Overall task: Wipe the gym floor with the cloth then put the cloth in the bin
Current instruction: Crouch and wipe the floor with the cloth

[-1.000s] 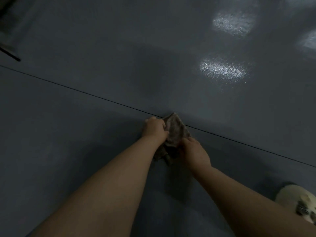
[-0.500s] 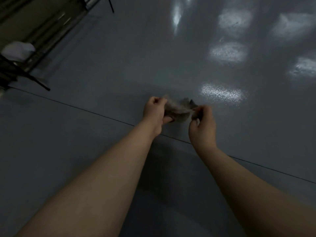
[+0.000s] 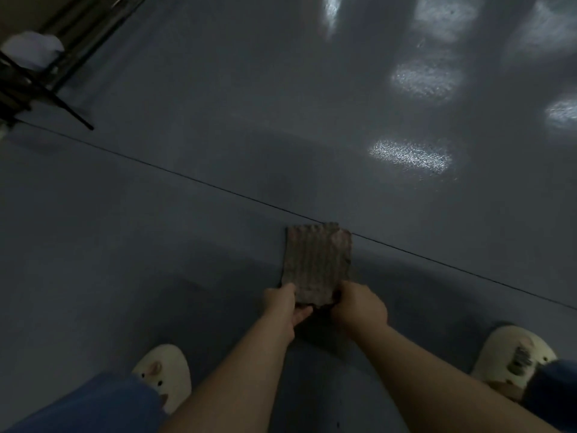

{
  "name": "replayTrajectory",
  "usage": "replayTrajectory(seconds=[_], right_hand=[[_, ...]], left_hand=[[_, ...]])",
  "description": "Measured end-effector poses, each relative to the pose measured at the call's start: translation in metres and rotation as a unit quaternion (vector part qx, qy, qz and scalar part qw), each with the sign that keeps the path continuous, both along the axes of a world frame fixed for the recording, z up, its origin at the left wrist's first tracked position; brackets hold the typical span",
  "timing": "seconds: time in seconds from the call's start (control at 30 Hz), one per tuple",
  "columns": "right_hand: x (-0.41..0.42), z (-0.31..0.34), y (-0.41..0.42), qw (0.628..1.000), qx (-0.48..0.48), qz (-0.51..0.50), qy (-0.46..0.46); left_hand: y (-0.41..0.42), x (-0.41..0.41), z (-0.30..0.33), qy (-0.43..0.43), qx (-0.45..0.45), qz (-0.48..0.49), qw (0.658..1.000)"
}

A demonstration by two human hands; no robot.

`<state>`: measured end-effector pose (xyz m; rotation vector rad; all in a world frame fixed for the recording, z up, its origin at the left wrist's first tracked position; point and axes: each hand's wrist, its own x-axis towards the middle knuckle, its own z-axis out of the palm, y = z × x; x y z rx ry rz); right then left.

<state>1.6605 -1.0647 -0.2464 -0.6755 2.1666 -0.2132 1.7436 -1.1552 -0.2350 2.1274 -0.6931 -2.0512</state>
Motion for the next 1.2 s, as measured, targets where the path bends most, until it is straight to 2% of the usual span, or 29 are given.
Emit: replayTrajectory(seconds=[0.07,0.13,0.2,0.27,0.33,0.47,0.5,0.6,0.73,0.8,0.87,0.9,1.0,1.03,1.1,1.17,1.2], right_hand=[[-0.008,-0.002,-0.009,0.99,-0.083,-0.11,-0.009],[-0.021,-0.001,-0.025,0.948,-0.189,-0.255,0.005],[-0.035,0.001,-0.04,0.918,-0.235,-0.32,0.028],[-0.04,-0.001,-0.05,0.926,-0.225,-0.298,0.058],[-0.041,-0.011,-0.05,0.935,-0.208,-0.274,0.088],[-0.036,-0.032,-0.034,0.953,-0.165,-0.23,0.11],[-0.034,-0.036,-0.03,0.96,-0.145,-0.211,0.11],[-0.027,-0.044,-0.033,0.981,-0.086,-0.143,0.097],[-0.021,-0.052,-0.049,0.993,-0.006,-0.067,0.099],[-0.018,-0.054,-0.06,0.992,0.018,-0.012,0.122],[-0.013,-0.054,-0.071,0.991,0.02,0.045,0.127],[-0.01,-0.053,-0.078,0.99,0.017,0.065,0.122],[0.001,-0.052,-0.095,0.989,0.016,0.092,0.113],[0.005,-0.052,-0.099,0.989,0.018,0.084,0.117],[0.014,-0.051,-0.106,0.99,0.025,0.061,0.122],[0.025,-0.052,-0.111,0.991,0.034,0.048,0.121],[0.029,-0.054,-0.113,0.991,0.038,0.044,0.121]], left_hand=[[-0.012,-0.009,0.008,0.048,-0.028,0.022,0.998],[-0.028,-0.024,0.011,0.112,-0.074,0.027,0.991],[-0.035,-0.034,0.006,0.062,-0.185,-0.096,0.976],[-0.038,-0.038,-0.008,-0.032,-0.316,-0.263,0.911],[-0.036,-0.04,-0.022,-0.075,-0.388,-0.426,0.814],[-0.032,-0.055,-0.053,-0.103,-0.403,-0.681,0.602],[-0.03,-0.061,-0.061,-0.101,-0.398,-0.712,0.569],[-0.031,-0.069,-0.083,-0.102,-0.383,-0.75,0.529],[-0.051,-0.061,-0.097,-0.115,-0.413,-0.775,0.464],[-0.077,-0.052,-0.097,-0.137,-0.424,-0.769,0.458],[-0.114,-0.035,-0.097,-0.197,-0.424,-0.741,0.482],[-0.134,-0.021,-0.097,-0.242,-0.412,-0.715,0.511],[-0.173,0.033,-0.093,-0.361,-0.32,-0.572,0.663],[-0.173,0.049,-0.093,-0.382,-0.296,-0.529,0.698],[-0.15,0.067,-0.092,-0.41,-0.282,-0.505,0.705],[-0.119,0.069,-0.097,-0.394,-0.322,-0.53,0.678],[-0.111,0.067,-0.098,-0.377,-0.361,-0.549,0.653]])
